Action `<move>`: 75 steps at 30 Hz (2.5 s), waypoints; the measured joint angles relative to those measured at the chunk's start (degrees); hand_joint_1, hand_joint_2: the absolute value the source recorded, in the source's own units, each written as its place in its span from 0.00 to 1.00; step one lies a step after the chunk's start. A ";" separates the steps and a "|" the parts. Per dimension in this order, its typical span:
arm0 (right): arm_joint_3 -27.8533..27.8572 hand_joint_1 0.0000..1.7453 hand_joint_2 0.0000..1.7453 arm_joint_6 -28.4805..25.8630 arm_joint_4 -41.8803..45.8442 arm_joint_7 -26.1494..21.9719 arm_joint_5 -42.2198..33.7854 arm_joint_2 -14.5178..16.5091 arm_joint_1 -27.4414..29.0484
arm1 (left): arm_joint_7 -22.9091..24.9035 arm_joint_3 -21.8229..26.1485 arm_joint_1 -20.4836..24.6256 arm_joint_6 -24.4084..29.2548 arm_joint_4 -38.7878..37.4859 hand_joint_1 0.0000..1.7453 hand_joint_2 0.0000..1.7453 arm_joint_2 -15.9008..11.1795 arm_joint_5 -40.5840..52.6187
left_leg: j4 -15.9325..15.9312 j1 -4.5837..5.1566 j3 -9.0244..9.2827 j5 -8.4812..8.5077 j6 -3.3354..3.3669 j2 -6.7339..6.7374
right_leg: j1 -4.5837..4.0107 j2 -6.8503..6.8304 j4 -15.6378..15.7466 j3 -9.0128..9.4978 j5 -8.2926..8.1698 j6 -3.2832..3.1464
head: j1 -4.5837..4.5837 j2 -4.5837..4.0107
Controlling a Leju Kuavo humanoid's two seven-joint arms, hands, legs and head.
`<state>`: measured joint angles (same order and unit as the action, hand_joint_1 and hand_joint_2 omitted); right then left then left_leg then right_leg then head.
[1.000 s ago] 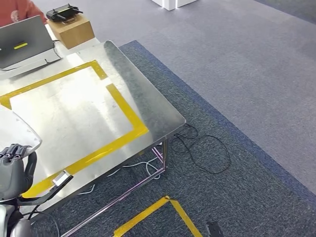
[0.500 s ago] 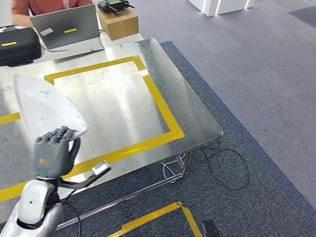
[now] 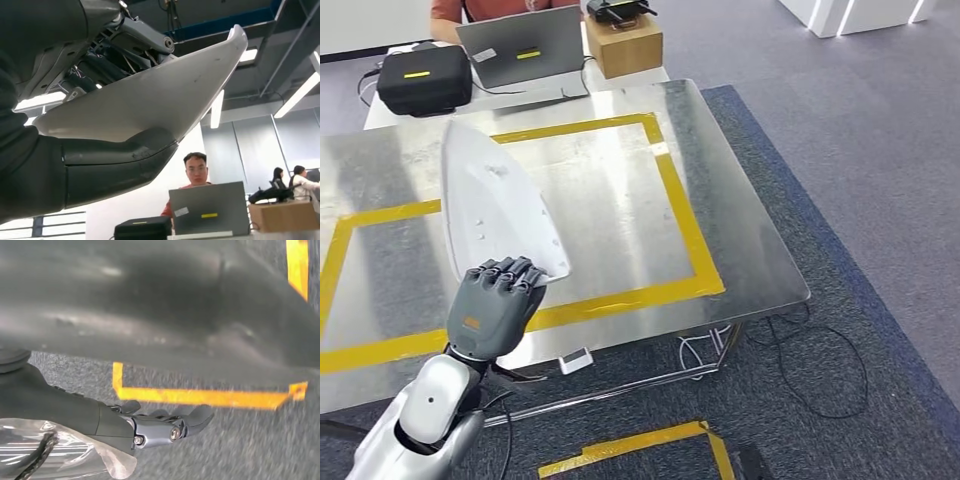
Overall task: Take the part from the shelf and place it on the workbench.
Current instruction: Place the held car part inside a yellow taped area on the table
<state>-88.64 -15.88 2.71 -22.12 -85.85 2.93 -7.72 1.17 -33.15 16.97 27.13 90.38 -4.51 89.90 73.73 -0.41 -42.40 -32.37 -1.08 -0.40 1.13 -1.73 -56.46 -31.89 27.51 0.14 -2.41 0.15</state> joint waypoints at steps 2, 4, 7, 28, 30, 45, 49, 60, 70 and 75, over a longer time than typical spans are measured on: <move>-0.13 0.00 0.00 0.11 0.01 -0.17 0.00 0.00 -0.06 | -0.19 -0.63 0.20 -0.20 -0.48 1.00 1.00 0.00 0.00 | -2.24 -0.09 1.10 2.36 0.05 0.40 | -0.02 -1.53 -0.02 0.27 0.25 0.14 | 0.02 0.00; -0.25 0.00 0.00 0.18 0.02 -0.58 0.00 0.00 -0.14 | -0.16 -1.27 0.75 -0.19 -0.84 1.00 1.00 0.02 0.00 | -10.46 0.27 5.38 6.05 0.57 2.54 | -0.16 -2.88 -0.03 0.77 0.61 0.45 | 0.02 0.00; -0.30 0.00 0.00 0.12 0.02 -1.15 0.00 0.00 -0.19 | -0.08 -2.11 1.71 -0.15 -1.30 1.00 1.00 0.11 0.00 | -16.31 1.12 8.11 7.13 1.50 4.67 | -0.57 -4.78 -0.08 1.17 1.11 1.27 | -0.03 0.00; -0.28 0.00 0.00 2.16 0.04 -2.48 0.00 -0.15 -0.21 | -1.00 -7.00 6.60 -0.66 -6.78 1.00 1.00 0.84 0.00 | -16.63 0.66 8.55 7.03 2.81 -2.47 | -0.20 2.80 -0.73 -1.46 -0.50 1.76 | -0.52 0.00; -0.30 0.00 0.00 2.27 0.06 -2.55 0.00 -0.15 -0.25 | -1.90 -7.20 7.69 -0.59 -9.28 1.00 1.00 1.47 0.00 | -16.80 0.61 8.61 7.11 2.61 -2.47 | -0.29 2.79 -0.74 -1.46 -0.47 1.51 | -0.52 0.00; -0.30 0.00 0.00 2.38 0.33 -0.83 0.19 -0.15 -0.19 | -4.76 -5.91 15.41 0.37 -27.13 1.00 1.00 4.23 -0.02 | -16.90 0.57 8.54 7.20 1.38 -2.47 | -0.26 2.73 -0.79 -1.45 -0.49 1.27 | -0.56 0.00; -0.30 0.00 0.00 2.55 0.34 -0.98 0.24 -0.15 -0.20 | -3.40 -5.92 17.29 0.87 -31.69 1.00 1.00 4.73 -0.02 | -16.88 0.63 8.52 7.19 1.39 -2.47 | -0.20 2.73 -0.77 -1.45 -0.49 1.28 | -0.55 0.00; -0.30 0.00 0.00 3.05 0.35 -1.70 0.24 -0.17 -0.12 | 4.06 -5.00 22.64 0.97 -45.90 1.00 1.00 2.91 -0.07 | -16.88 0.63 8.53 7.20 1.39 -2.47 | -0.20 2.74 -0.78 -1.46 -0.50 1.28 | -0.55 0.00; -0.30 0.00 0.00 3.04 0.35 -1.68 0.27 -0.17 -0.10 | 5.62 -3.54 23.65 0.66 -51.45 1.00 1.00 0.74 -0.07 | -16.88 0.63 8.50 7.19 1.38 -2.47 | -0.20 2.73 -0.78 -1.46 -0.48 1.28 | -0.56 0.00; -0.30 0.00 0.00 3.07 0.35 -1.70 0.45 -0.17 -0.14 | 1.94 -3.15 23.61 2.91 -53.15 1.00 1.00 -0.16 -0.07 | -16.88 0.64 8.48 7.19 1.38 -2.49 | -0.19 2.67 -0.78 -1.46 -0.48 1.28 | -0.55 0.00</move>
<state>-88.94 -12.81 3.06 -23.82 -85.40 2.75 -7.86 3.11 -36.30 40.57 30.04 37.23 -4.67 89.83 56.84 0.22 -33.92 -25.18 0.30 -2.90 0.94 0.94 -57.24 -33.35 27.03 1.42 -2.96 0.15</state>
